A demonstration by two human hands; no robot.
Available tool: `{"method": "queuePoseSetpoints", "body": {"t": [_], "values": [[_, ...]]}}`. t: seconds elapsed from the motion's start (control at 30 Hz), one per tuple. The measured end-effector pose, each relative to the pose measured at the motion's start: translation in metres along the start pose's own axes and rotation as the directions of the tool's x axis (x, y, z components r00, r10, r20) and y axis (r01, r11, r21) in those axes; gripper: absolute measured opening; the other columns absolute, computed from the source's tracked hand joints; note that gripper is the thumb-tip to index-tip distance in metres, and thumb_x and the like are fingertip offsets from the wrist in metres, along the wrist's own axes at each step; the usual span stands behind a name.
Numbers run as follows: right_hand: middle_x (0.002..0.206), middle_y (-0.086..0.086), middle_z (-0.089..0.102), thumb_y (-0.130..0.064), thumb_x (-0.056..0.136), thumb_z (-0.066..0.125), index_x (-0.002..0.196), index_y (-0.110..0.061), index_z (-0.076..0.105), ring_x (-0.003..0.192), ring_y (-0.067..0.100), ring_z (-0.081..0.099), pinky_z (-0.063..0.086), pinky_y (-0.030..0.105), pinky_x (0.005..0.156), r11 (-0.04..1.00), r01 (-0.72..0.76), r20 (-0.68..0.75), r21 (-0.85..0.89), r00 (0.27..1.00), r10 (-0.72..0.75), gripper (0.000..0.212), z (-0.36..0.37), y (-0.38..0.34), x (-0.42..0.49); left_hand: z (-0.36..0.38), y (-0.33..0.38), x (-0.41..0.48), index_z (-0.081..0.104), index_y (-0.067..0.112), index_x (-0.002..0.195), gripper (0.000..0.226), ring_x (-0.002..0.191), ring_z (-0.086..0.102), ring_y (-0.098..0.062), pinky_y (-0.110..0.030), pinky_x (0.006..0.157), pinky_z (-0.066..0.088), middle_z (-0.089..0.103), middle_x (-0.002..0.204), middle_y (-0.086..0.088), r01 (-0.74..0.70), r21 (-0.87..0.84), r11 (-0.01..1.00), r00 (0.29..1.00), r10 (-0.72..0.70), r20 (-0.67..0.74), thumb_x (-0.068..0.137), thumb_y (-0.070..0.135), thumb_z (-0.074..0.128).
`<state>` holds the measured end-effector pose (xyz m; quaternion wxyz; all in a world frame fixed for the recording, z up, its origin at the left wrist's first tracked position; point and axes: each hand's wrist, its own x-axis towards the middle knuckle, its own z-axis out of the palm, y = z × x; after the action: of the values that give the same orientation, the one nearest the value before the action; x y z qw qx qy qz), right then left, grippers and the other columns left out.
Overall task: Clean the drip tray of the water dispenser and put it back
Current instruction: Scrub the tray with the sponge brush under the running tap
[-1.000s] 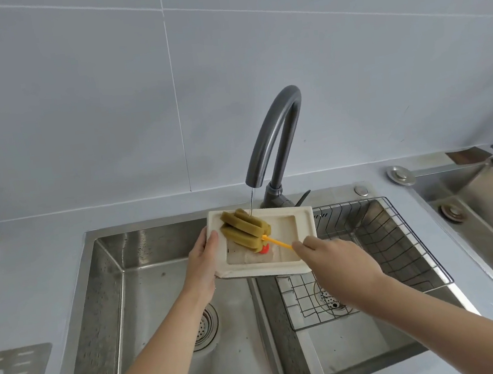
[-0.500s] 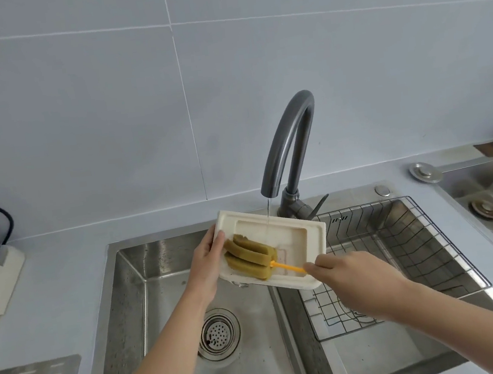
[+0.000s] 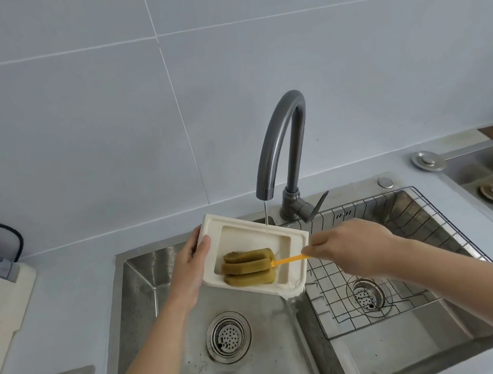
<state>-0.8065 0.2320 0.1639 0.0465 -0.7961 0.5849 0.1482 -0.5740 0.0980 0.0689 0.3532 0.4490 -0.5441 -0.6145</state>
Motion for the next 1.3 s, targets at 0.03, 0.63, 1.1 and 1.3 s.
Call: {"method": "queuePoseSetpoints", "body": {"t": [0.03, 0.63, 1.1, 1.3], "values": [[0.124, -0.007, 0.053, 0.006, 0.083, 0.034, 0.136, -0.026, 0.037, 0.089, 0.029, 0.058, 0.041, 0.034, 0.062, 1.000, 0.003, -0.008, 0.011, 1.000, -0.003, 0.063, 0.001, 0.000, 0.002, -0.003, 0.001, 0.000, 0.059, 0.049, 0.093, 0.026, 0.093, 0.058, -0.009, -0.034, 0.085, 0.048, 0.063, 0.099, 0.013, -0.009, 0.013, 1.000, 1.000, 0.010, -0.014, 0.092, 0.026, 0.047], [0.072, -0.002, 0.067, 0.003, 0.068, 0.073, 0.106, -0.020, 0.069, 0.049, 0.022, 0.058, 0.040, 0.024, 0.035, 0.989, 0.072, -0.332, 0.131, 0.943, -0.025, 0.045, 0.032, 0.008, -0.004, -0.024, 0.009, -0.001, 0.053, 0.050, 0.107, 0.025, 0.102, 0.059, -0.012, -0.037, 0.089, 0.047, 0.063, 0.107, 0.015, -0.064, 0.215, 0.974, 0.996, 0.075, -0.041, 0.084, 0.042, 0.051], [0.109, -0.012, 0.061, -0.024, 0.095, 0.045, 0.128, -0.036, 0.050, 0.089, 0.021, 0.061, 0.053, 0.038, 0.069, 0.947, -0.175, -0.184, 0.270, 0.956, 0.229, 0.035, 0.031, 0.032, -0.026, -0.019, 0.008, -0.002, 0.057, 0.052, 0.103, 0.025, 0.099, 0.061, -0.006, -0.034, 0.089, 0.048, 0.067, 0.102, 0.017, -0.065, 0.178, 0.982, 0.996, 0.073, -0.040, 0.081, 0.042, 0.052], [0.108, -0.008, 0.053, -0.003, 0.089, 0.037, 0.133, -0.032, 0.036, 0.079, 0.024, 0.056, 0.033, 0.031, 0.053, 0.949, -0.286, -0.157, 0.129, 0.940, 0.304, 0.053, 0.031, 0.013, -0.027, -0.014, 0.010, 0.001, 0.057, 0.049, 0.104, 0.031, 0.100, 0.060, -0.012, -0.036, 0.084, 0.048, 0.067, 0.102, 0.016, -0.075, 0.127, 0.989, 0.996, 0.082, -0.047, 0.073, 0.051, 0.053]]}}
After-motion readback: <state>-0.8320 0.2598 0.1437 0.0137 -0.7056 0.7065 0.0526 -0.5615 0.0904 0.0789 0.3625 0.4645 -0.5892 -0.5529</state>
